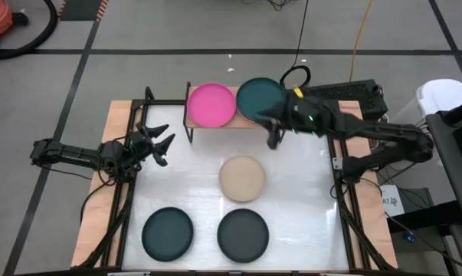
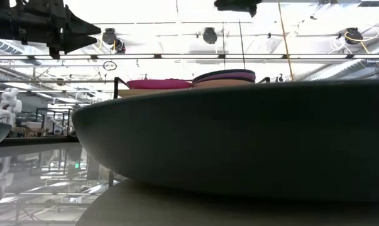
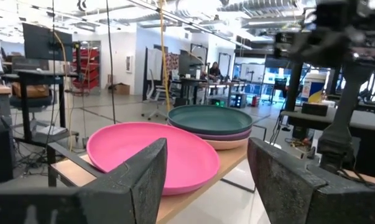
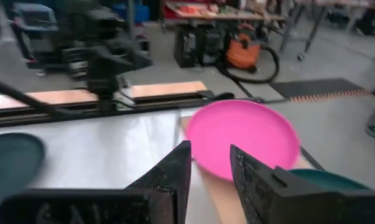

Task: Place and stack plates onto a shelf
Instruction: Stack the white plate on top of the pink plate on the shelf

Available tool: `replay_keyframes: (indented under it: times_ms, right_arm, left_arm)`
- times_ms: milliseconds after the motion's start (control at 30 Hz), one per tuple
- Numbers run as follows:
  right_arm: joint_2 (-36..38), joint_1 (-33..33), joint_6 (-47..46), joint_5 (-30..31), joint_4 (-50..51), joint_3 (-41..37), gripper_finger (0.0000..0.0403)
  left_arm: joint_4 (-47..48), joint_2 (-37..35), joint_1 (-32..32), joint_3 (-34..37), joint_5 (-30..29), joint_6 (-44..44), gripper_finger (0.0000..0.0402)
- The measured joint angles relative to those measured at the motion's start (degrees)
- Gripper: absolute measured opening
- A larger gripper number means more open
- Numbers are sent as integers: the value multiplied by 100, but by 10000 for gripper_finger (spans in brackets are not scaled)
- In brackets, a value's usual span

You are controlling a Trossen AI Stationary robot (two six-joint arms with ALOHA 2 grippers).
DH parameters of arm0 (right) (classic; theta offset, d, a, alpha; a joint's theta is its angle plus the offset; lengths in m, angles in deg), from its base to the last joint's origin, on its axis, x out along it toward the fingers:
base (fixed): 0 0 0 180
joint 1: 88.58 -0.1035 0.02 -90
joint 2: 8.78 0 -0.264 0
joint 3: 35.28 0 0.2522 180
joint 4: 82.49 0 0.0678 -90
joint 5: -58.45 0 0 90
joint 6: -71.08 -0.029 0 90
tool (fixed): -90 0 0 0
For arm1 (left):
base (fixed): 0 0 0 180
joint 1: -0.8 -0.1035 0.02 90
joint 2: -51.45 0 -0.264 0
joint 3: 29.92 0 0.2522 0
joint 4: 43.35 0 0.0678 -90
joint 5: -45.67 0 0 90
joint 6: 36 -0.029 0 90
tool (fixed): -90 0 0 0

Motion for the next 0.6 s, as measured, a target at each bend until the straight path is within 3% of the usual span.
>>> replay_keyframes:
  times_ms: [133,333,500,600]
  right_arm:
    - [736,-477,100,153,-921,-1216,93]
    - [1556,-672,90,139,-2313,-2969,93]
    - [1758,-770,108,-289,-3735,-4036,93]
    - [1730,-789,195,-491,-4504,-4428,93]
  left_arm:
    - [24,1,0,0,105,111,225]
    - [50,144,1,0,393,156,225]
    - [-20,585,399,-440,2060,651,225]
    - [637,1086,842,-1033,1565,295,225]
